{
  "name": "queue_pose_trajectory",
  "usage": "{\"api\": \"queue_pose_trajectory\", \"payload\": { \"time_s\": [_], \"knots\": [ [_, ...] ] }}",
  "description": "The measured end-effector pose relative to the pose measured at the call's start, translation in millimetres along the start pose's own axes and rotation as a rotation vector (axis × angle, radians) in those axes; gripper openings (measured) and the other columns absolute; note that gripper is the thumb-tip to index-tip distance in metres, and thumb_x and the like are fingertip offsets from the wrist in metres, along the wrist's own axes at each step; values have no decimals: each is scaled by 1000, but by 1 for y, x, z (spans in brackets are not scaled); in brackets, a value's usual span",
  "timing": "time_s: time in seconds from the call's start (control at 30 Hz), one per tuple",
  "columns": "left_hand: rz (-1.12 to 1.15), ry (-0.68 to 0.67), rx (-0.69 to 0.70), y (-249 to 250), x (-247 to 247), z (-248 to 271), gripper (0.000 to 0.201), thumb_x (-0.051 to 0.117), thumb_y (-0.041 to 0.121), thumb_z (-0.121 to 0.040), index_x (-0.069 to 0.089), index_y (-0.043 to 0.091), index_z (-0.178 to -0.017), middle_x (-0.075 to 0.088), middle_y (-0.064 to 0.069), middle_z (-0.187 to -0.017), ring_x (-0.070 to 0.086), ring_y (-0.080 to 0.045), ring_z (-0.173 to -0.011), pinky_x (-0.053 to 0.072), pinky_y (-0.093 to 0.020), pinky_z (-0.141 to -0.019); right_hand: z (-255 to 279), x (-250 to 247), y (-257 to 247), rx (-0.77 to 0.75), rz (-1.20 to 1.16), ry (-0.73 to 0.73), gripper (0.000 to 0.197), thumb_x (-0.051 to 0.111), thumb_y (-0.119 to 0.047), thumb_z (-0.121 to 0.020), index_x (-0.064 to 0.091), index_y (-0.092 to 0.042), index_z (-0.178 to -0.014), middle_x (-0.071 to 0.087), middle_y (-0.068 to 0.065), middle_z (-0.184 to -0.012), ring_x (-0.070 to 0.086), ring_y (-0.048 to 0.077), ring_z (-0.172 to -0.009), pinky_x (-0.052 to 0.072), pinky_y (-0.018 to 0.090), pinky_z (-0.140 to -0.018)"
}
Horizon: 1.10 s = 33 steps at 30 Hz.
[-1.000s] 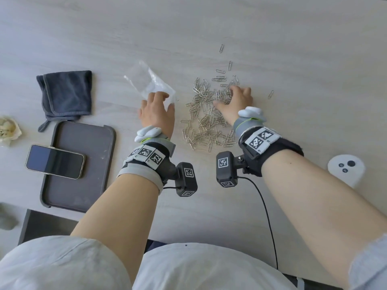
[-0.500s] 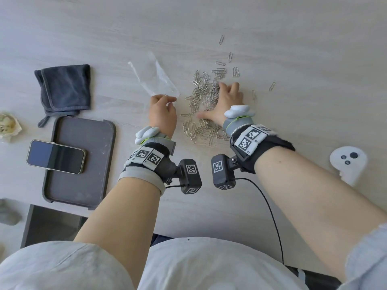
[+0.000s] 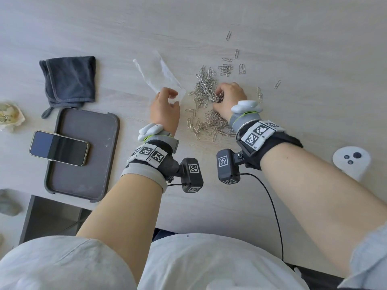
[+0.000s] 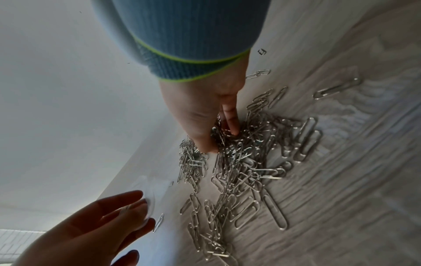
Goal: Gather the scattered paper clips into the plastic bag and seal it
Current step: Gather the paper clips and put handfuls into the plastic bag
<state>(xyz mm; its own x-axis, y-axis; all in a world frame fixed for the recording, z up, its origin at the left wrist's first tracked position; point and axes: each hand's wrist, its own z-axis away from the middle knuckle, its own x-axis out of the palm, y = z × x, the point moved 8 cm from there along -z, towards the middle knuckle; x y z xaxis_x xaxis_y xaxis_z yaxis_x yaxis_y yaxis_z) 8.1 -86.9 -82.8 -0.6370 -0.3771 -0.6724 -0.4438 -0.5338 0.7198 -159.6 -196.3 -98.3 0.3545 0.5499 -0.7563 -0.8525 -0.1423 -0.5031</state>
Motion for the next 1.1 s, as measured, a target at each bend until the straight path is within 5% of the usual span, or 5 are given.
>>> {"api": "queue_pose_trajectory", "payload": {
  "time_s": [0.17,0.6,0.8,1.03,1.1],
  "knots": [
    [-14,-59,31,2,4,1,26,48,5,-86,58,12,-108,62,-3,-115,52,-11,-75,35,-13,-66,1,-3,1,2,-36,17,22,71,-19,-77,67,-16,-98,64,9,-113,59,27,-105,46,31,-86],
    [-89,-184,105,23,24,1,44,63,6,-79,51,9,-121,50,-11,-126,54,-18,-69,50,-32,-80,5,-11,-42,-73,-163,-64,26,75,-22,-71,70,-19,-96,56,-5,-85,50,10,-78,40,21,-60],
    [-112,-217,200,36,32,7,44,64,7,-77,52,6,-120,52,-14,-122,61,-31,-76,53,-42,-74,1,-2,-38,41,-225,-79,24,76,-21,-68,68,-21,-91,65,-3,-74,55,-2,-40,45,10,-44],
    [-67,-240,218,45,37,5,45,62,3,-77,52,5,-121,53,-17,-119,59,-28,-85,39,-18,-69,0,-6,-36,109,-387,-40,32,80,-26,-62,71,-24,-93,71,1,-85,69,13,-71,58,26,-74],
    [-50,-238,219,48,38,3,43,63,5,-78,53,4,-120,54,-18,-119,60,-28,-86,44,-22,-72,-1,-7,-37,121,-425,-37,35,80,-26,-60,71,-23,-94,72,3,-88,70,17,-78,58,31,-81]
  ]
}}
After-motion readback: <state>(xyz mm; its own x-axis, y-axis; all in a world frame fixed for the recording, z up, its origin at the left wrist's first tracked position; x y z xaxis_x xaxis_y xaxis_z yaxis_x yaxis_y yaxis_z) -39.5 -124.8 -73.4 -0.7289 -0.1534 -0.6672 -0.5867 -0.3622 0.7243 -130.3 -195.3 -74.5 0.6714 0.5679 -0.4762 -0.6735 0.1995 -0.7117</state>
